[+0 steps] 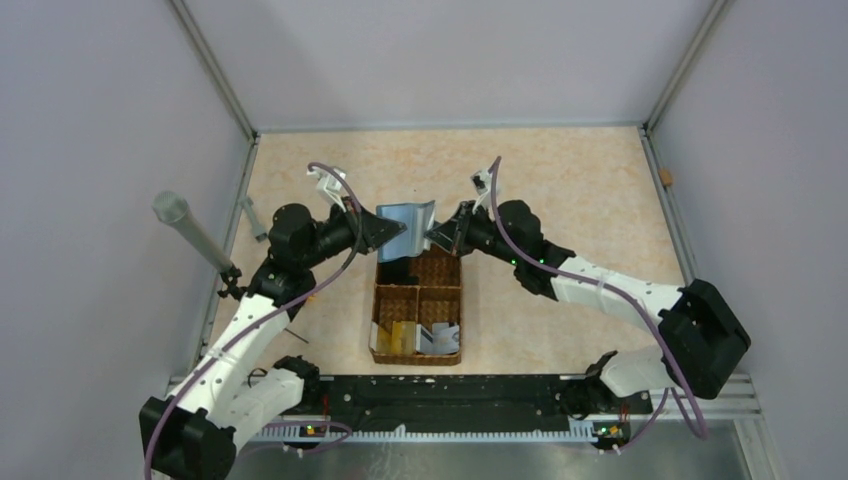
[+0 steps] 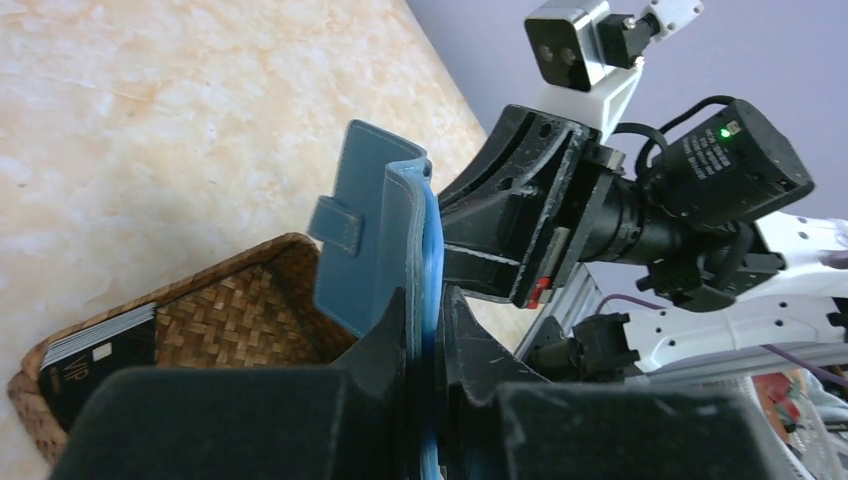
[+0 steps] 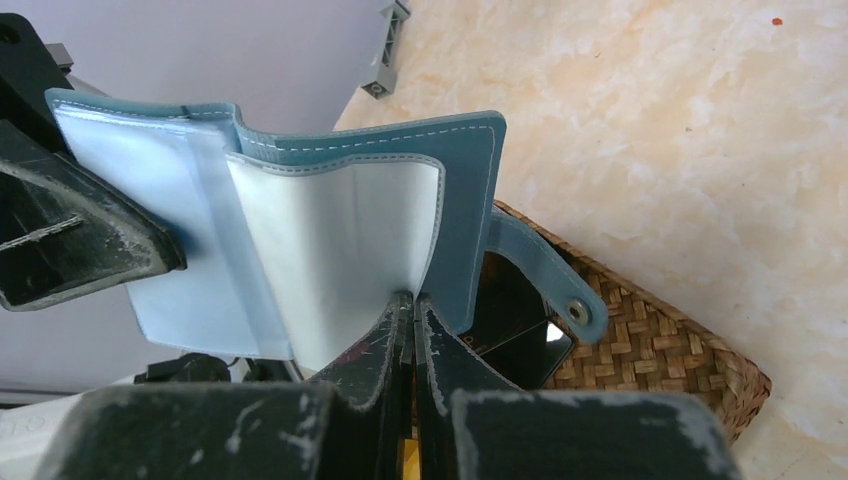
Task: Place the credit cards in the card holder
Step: Turn over the card slot in the card holder, then pick up the credit card from the storage box.
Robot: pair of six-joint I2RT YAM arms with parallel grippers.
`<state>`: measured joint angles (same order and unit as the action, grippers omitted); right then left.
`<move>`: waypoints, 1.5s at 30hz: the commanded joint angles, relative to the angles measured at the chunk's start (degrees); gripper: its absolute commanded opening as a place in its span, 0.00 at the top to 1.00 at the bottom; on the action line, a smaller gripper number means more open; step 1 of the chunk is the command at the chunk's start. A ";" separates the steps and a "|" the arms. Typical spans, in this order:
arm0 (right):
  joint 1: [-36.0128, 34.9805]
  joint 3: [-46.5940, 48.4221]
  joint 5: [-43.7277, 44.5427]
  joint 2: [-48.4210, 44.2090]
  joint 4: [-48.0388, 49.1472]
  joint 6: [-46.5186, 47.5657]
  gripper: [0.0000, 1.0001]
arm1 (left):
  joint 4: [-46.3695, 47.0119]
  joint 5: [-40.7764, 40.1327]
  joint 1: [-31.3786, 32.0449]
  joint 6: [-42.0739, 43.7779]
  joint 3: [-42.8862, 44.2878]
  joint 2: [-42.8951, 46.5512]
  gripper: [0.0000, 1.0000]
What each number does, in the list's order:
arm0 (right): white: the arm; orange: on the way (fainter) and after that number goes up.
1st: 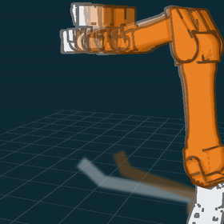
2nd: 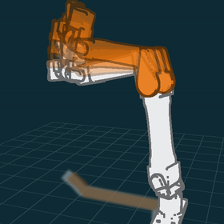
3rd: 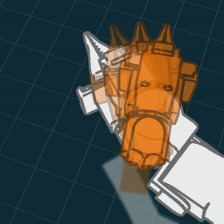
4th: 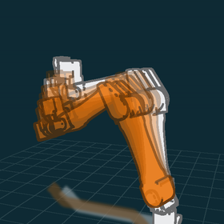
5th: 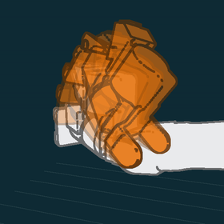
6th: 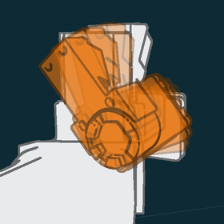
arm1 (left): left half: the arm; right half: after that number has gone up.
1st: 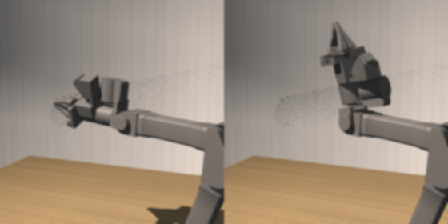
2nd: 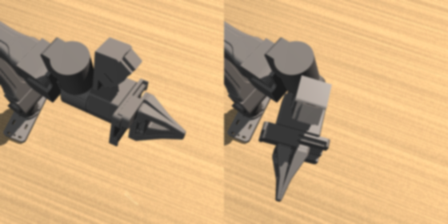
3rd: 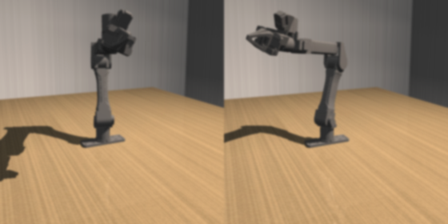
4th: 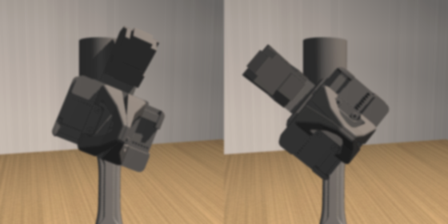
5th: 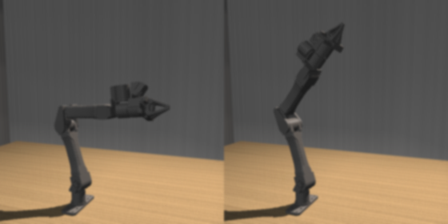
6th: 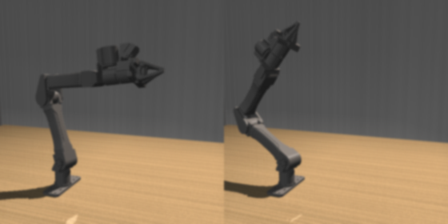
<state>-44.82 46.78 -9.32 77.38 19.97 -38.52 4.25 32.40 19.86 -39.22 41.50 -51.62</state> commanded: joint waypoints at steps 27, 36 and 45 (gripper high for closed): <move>-0.12 2.92 -20.16 0.59 16.33 4.28 1.00 | 5.08 8.86 -4.14 -0.41 1.96 -0.81 1.00; -0.16 4.89 10.65 -12.14 -22.43 8.70 0.40 | -21.50 -15.41 -5.71 13.03 12.28 0.75 1.00; -8.66 5.58 23.93 -13.36 -45.42 -1.39 0.28 | -23.59 -29.27 -5.82 17.59 10.29 6.00 1.00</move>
<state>-49.30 49.30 7.84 62.06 -12.27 -34.87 -18.63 10.20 14.33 -25.15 51.64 -47.90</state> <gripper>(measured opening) 0.722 0.097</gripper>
